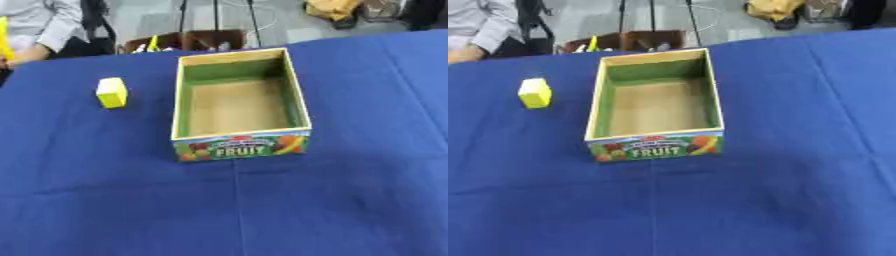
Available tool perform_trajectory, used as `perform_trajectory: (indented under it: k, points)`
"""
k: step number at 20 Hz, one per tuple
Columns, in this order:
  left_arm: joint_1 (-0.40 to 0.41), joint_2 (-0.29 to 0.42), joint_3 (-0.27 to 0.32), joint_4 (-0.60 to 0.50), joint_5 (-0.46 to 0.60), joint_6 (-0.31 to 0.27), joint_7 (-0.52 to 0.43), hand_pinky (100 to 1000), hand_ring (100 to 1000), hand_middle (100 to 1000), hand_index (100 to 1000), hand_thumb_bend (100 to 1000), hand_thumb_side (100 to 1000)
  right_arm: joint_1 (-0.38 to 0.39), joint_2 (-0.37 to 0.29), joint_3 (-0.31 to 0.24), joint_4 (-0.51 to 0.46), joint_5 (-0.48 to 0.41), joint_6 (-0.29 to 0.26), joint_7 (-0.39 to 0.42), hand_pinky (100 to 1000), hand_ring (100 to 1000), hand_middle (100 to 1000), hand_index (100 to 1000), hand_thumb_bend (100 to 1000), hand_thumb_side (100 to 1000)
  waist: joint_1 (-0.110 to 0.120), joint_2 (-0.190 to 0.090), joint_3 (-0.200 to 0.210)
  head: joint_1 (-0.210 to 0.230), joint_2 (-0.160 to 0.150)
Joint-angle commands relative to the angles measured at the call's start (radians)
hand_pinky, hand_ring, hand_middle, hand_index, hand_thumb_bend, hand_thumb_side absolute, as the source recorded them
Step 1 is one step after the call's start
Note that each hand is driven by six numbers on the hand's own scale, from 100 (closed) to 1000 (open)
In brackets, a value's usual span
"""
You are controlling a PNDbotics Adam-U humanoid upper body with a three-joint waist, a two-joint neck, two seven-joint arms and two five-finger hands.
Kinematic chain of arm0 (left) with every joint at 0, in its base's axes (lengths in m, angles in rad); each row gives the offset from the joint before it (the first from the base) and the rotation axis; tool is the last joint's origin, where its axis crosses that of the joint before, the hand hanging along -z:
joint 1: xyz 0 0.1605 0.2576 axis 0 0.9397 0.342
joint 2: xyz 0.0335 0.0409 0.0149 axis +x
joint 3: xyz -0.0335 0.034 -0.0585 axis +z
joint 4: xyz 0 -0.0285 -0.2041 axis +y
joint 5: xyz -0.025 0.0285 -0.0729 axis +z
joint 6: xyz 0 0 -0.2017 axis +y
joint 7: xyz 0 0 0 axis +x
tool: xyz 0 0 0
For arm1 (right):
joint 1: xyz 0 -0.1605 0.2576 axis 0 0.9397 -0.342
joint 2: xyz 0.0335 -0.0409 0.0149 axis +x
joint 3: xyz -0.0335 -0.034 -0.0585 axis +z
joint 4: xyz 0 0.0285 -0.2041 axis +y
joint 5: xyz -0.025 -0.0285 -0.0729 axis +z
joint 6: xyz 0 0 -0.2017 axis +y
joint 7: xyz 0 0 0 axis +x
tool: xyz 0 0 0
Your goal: Pick up objects on the table and place them in the box.
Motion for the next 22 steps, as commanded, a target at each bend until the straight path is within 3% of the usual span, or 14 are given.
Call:
perform_trajectory:
  k: [1,7,13,22]
  points:
    - [-0.068,0.100,-0.030,0.113,-0.045,-0.045,-0.074,473,607,700,883,594,938,-0.003,-0.024,0.004,-0.015,0.007,-0.005,0.006,677,777,516,646,100,546,0.001,-0.014,-0.005,0.021,-0.010]
    - [-0.259,0.150,-0.097,0.384,-0.151,-0.131,-0.246,541,698,738,872,599,882,-0.003,-0.031,0.015,-0.015,0.006,-0.014,0.016,677,776,515,646,100,554,0.008,-0.014,-0.032,0.046,-0.027]
    - [-0.419,0.135,-0.126,0.629,-0.367,-0.187,-0.368,586,729,745,913,605,839,-0.003,-0.039,0.023,-0.015,0.013,-0.019,0.030,680,779,514,646,100,561,0.023,-0.010,-0.055,0.073,-0.034]
    - [-0.515,0.099,-0.121,0.735,-0.507,-0.306,-0.441,643,771,831,992,886,650,-0.011,-0.050,0.028,-0.015,0.021,-0.038,0.033,678,777,512,643,100,573,0.032,0.014,-0.091,0.070,-0.063]
